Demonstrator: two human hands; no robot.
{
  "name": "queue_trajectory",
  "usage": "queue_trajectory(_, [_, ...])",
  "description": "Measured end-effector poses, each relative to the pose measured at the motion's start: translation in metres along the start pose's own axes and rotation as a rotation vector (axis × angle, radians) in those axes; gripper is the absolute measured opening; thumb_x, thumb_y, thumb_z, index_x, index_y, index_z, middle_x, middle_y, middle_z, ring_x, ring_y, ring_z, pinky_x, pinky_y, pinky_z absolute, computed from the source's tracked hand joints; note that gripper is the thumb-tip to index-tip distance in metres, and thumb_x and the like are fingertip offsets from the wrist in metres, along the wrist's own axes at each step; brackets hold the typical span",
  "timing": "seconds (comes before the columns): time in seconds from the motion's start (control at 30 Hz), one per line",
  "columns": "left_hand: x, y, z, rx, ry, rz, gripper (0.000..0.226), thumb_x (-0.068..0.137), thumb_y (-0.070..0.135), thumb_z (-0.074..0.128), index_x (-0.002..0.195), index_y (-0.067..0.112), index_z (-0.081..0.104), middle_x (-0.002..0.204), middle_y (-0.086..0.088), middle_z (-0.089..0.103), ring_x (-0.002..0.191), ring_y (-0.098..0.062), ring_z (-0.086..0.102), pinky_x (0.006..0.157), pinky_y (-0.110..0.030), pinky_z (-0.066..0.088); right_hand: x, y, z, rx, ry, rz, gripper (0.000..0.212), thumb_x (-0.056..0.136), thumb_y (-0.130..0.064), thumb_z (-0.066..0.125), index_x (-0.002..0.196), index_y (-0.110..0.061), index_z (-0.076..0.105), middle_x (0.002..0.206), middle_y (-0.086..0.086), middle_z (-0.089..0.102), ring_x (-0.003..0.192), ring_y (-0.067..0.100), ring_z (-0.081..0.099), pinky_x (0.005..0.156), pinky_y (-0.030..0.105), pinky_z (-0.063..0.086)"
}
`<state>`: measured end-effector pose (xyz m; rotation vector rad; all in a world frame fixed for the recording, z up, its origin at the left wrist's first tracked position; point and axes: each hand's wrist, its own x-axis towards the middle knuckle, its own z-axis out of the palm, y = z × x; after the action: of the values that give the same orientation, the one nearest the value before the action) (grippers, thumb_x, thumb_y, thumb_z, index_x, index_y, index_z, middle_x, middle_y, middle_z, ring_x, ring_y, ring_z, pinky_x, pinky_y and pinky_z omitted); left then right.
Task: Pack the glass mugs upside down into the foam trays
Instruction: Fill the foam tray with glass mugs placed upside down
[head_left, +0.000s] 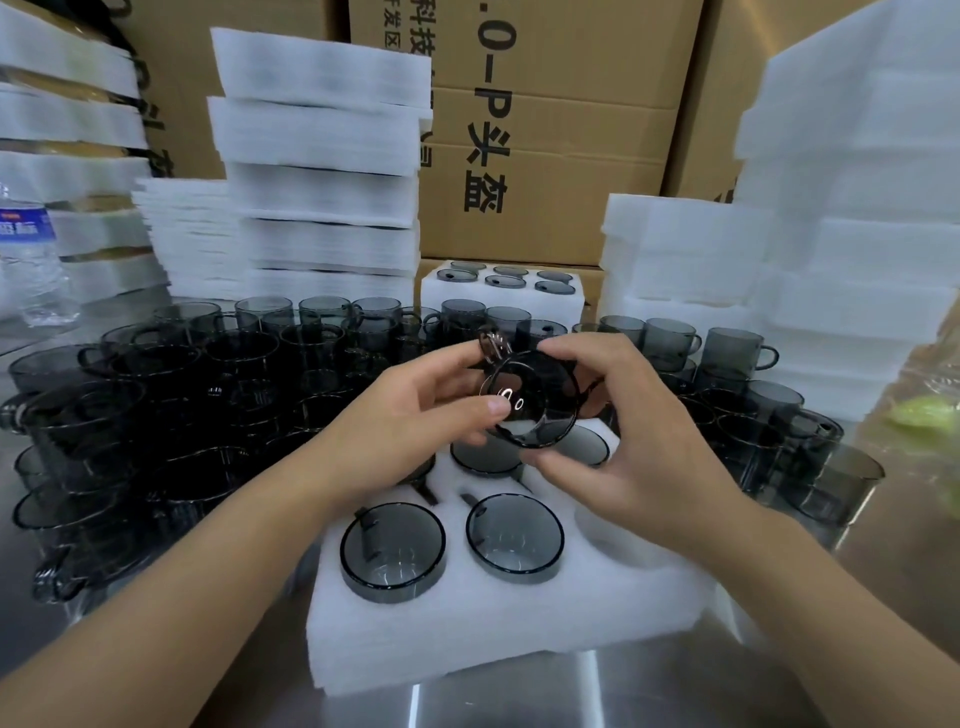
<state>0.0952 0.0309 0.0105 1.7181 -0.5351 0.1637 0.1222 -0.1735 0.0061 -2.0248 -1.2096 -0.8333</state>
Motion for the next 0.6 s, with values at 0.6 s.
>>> queue_trajectory(0.6, [-0.0005, -0.0052, -0.0036, -0.166, -0.064, 0.008, 0.053, 0.085, 0.021, 0.06, 0.13, 0.046, 0.051, 0.119, -0.001, 0.067, 0.11, -0.021, 0.065, 0.085, -0.029, 0.055, -0.0014, -0.0029, 0.0018, -0.086, -0.076, 0.033, 0.072, 0.075, -0.044, 0.068, 0.138, -0.028, 0.037, 0.129, -0.009, 0.047, 0.118, 0.012, 0.045, 0.102, 0.02, 0.033])
